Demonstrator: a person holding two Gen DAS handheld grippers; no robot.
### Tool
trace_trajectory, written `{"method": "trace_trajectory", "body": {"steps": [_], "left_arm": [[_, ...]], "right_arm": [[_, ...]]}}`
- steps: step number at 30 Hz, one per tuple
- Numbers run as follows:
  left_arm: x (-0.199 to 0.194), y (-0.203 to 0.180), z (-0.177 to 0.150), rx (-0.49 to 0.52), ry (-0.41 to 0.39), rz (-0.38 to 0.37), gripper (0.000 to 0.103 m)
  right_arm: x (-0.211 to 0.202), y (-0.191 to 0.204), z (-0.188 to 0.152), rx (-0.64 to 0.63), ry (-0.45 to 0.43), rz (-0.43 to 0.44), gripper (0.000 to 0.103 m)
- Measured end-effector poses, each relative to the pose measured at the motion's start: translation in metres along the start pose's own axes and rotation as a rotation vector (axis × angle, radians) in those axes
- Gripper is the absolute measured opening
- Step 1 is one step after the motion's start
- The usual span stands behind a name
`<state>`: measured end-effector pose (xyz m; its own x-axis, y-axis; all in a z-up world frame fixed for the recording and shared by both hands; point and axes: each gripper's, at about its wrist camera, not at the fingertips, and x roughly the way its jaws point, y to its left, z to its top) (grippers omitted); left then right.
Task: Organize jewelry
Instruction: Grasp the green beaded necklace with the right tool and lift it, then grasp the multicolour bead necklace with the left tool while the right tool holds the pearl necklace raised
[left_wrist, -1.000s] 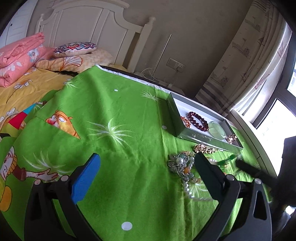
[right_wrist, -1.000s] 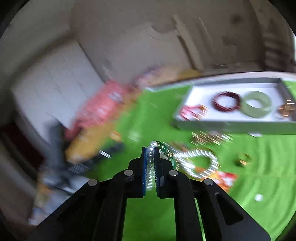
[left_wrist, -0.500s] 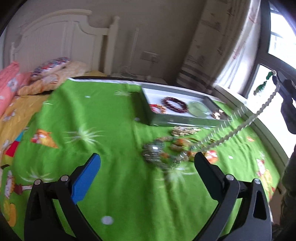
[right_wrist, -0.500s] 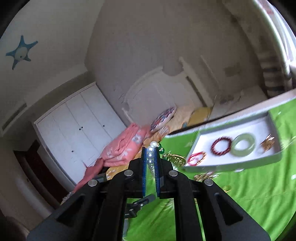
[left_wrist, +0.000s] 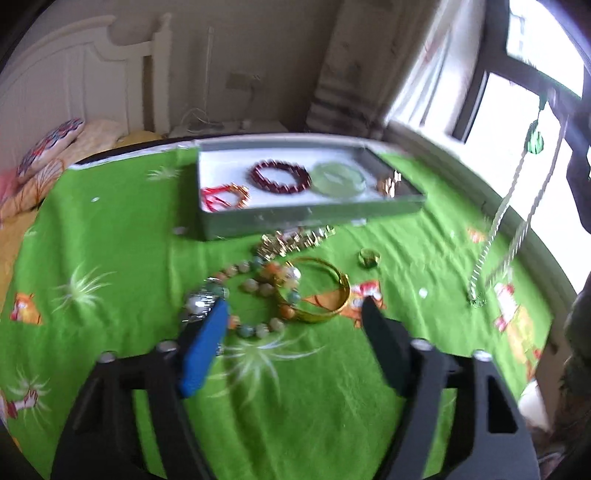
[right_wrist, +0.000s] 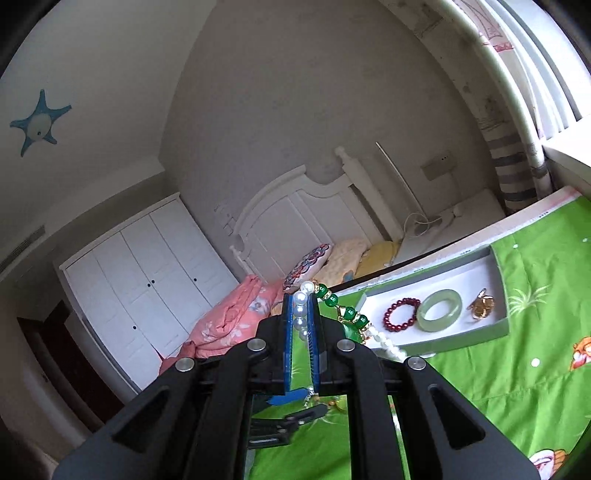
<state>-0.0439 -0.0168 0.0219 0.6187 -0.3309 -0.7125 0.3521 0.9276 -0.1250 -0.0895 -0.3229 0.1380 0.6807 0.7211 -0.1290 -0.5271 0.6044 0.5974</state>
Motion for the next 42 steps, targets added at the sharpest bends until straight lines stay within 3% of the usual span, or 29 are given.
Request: {"method": "trace_trajectory", "body": {"steps": [2,4,5,7,8,9,18,26,42], "left_arm": [[0.01,-0.003,0.001,0.014,0.008,0.033,0.062],[0.023,-0.003,0.005,0.02,0.032,0.052,0.053],[0.031,-0.002,0.007,0.023,0.058,0.053,0.042],[0.037,0.0,0.007,0.026,0.077,0.037,0.037],[0.038,0.0,0.007,0.03,0.078,0.036,0.028],[0.037,0.0,0.007,0.039,0.079,0.036,0.011],[-0.011,0.005,0.017,0.02,-0.041,-0.009,0.009],[-0.052,0.006,0.044,-0.017,-0.11,-0.116,0.009],[-0.048,0.0,0.092,0.005,-0.122,-0.11,0.009]], "right_arm": [[-0.003,-0.004,-0.001,0.006,-0.003,0.002,0.01],[-0.006,-0.005,-0.001,0.015,-0.006,0.001,0.01],[-0.008,-0.006,-0.001,0.019,-0.007,0.001,0.01],[-0.01,-0.01,-0.001,0.025,-0.01,-0.001,0.01],[-0.012,-0.01,-0.001,0.026,-0.011,-0.004,0.01],[-0.013,-0.01,-0.001,0.025,-0.011,-0.006,0.011],[-0.014,-0.003,0.0,0.012,-0.013,-0.018,0.01],[-0.019,0.008,0.015,-0.021,-0.042,-0.022,0.01],[0.013,0.022,0.062,-0.12,-0.044,-0.067,0.01]]}}
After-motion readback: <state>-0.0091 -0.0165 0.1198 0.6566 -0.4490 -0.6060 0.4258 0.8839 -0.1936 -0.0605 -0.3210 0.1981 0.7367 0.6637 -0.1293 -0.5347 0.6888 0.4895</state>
